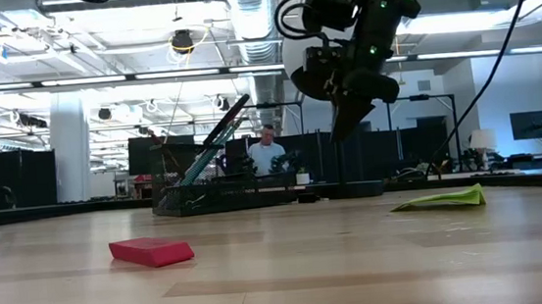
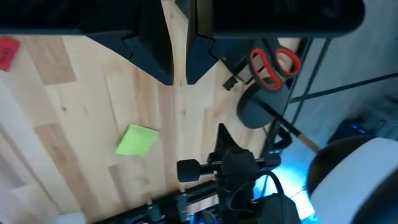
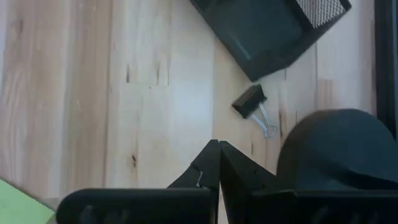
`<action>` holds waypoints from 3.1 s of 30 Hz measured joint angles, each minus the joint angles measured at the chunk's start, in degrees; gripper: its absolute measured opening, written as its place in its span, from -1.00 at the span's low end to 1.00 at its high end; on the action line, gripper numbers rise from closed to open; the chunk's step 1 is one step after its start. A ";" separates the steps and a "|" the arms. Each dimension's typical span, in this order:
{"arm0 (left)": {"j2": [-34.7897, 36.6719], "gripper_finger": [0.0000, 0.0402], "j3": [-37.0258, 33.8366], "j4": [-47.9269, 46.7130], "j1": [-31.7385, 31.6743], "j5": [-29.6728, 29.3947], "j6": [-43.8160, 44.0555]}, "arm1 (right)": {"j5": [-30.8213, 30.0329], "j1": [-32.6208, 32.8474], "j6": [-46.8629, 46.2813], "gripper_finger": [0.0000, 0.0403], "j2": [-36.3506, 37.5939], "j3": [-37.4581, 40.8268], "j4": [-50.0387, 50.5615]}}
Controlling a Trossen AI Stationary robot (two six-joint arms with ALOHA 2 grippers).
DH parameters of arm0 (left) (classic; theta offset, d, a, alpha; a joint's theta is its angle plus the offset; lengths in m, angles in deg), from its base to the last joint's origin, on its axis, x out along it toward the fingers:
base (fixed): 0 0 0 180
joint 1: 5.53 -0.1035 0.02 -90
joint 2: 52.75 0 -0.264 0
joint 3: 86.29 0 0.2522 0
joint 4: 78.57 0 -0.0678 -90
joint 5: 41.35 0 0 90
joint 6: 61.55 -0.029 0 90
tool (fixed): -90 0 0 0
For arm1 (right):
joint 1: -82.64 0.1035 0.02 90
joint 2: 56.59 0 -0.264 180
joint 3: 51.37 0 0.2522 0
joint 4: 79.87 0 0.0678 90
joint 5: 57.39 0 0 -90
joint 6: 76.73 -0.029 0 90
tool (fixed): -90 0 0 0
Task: Pick and place office supplies into organizer
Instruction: Put the black binder clip into the black desk organizer
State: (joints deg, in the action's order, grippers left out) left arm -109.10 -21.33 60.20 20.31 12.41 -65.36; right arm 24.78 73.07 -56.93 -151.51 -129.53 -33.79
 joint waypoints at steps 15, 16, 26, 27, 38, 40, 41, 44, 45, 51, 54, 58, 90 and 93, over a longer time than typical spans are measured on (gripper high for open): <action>0.00 -0.81 0.00 -2.82 -0.02 20.36 -8.78 | 1.13 -1.09 0.14 -0.72 0.00 0.00 -0.47; 0.00 -0.81 0.00 -2.96 -0.02 20.36 -8.78 | 1.52 -1.09 0.13 -0.65 0.00 0.00 -0.47; 0.00 -0.81 0.01 -4.05 -0.01 20.34 -5.76 | 3.03 -0.76 -3.68 0.06 -4.92 -0.05 -2.35; -0.03 -0.81 0.02 -4.30 -0.02 20.26 -5.36 | 3.01 -0.88 -3.56 0.10 -6.38 -0.21 -4.14; -0.02 -0.81 0.05 -6.75 -0.09 19.02 -3.49 | -10.51 -2.27 9.04 0.12 -15.16 -0.07 -11.87; -0.02 -0.81 0.07 -6.78 -0.09 19.01 -3.49 | -11.64 -2.86 12.09 0.10 -15.19 -0.04 -12.63; -0.02 -0.81 0.06 -6.78 -0.09 19.03 -3.50 | -11.51 -3.16 13.90 0.10 -15.19 -0.03 -13.03; -0.02 -0.81 0.07 -7.25 -0.09 19.05 -3.51 | -11.26 -4.10 21.81 0.08 -14.23 0.00 -14.68; -0.02 -0.81 0.07 -7.50 -0.09 19.02 -3.51 | -10.50 -4.41 25.14 0.08 -14.16 -0.14 -15.70; -0.02 -0.81 0.07 -7.98 -0.09 19.35 -2.44 | 3.63 -7.48 34.92 0.09 -15.11 -3.26 -10.07; 0.00 -0.81 0.07 -8.21 -0.09 19.40 -1.05 | 4.53 -8.59 36.93 0.09 -16.18 -5.31 -5.94; 0.00 -0.81 0.07 -8.31 -0.09 19.46 -0.84 | 5.15 -9.03 42.32 0.09 -16.09 -8.13 -6.82; -0.02 -0.81 0.07 -12.74 -0.04 19.46 7.52 | 3.46 -7.36 42.13 0.09 -20.11 -21.03 0.67; 0.00 -0.81 0.07 -13.19 -0.04 19.46 9.30 | 2.16 -6.88 41.62 0.09 -20.15 -21.01 1.66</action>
State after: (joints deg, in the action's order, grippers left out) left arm -109.11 -21.27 47.02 20.27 31.88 -56.06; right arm 26.94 66.19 -15.31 -171.66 -150.54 -32.12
